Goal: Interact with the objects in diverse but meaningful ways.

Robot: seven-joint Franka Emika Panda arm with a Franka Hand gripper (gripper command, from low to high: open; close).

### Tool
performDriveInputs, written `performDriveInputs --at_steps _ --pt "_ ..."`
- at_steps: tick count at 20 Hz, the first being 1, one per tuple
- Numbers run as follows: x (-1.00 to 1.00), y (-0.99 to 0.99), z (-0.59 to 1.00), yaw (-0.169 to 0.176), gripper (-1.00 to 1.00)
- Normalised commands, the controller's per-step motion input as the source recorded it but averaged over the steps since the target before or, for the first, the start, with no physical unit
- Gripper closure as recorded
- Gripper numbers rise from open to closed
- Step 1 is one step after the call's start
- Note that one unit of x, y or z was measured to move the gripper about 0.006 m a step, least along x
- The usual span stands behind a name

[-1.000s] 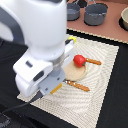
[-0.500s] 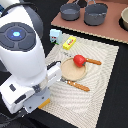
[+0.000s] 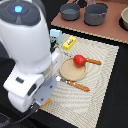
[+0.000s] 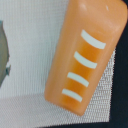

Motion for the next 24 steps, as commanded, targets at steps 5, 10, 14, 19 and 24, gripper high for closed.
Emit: performDriveInputs --at_steps 5,10,14,19,24 --pt "-0.02 0.57 0.20 0.162 -1.00" --pt "-0.02 0.64 0.15 0.133 -1.00" --pt "-0.02 0.69 0.09 0.111 -1.00" --pt "-0.09 0.72 0.00 0.095 -1.00" --pt "-0.14 0.75 0.00 0.079 -1.00"
